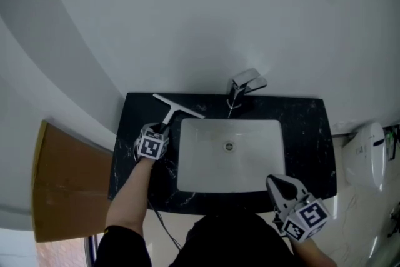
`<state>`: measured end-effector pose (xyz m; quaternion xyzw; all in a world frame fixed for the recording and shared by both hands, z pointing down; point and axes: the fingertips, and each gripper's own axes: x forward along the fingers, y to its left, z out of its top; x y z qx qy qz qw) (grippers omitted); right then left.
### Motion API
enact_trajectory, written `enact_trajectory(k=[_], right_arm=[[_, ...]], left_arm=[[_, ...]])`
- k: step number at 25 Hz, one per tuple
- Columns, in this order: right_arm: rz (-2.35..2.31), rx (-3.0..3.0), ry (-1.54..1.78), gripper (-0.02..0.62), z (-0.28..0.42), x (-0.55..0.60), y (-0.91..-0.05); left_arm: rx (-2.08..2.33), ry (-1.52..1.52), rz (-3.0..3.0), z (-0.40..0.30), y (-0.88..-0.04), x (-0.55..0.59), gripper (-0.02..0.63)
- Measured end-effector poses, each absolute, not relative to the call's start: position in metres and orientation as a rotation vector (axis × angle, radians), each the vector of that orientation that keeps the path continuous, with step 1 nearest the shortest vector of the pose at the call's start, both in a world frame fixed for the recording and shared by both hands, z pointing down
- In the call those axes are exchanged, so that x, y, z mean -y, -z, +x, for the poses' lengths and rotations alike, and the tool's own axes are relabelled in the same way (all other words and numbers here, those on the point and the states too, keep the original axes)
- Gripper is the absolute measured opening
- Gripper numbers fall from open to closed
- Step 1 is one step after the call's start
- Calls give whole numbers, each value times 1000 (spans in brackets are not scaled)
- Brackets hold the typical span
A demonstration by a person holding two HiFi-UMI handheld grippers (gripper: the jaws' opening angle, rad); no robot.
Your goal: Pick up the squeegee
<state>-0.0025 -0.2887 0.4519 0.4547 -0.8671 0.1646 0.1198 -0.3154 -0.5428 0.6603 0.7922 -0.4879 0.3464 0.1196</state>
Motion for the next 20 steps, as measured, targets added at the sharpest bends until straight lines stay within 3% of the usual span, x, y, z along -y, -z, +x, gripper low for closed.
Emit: enact_trajectory(k=[1,12,20], right_arm=[[1330,2533,-481,2,-2,288,-452],[1329,2543,-486,2,15,262,-453],[1294,2593,-464,2,34,222,-447]], left_arm=[[1429,-1015,2320,-315,-660,542,104],[1529,-986,2336,-310,-635,524,98],[1605,-869,2446,-275,-569,464,98]])
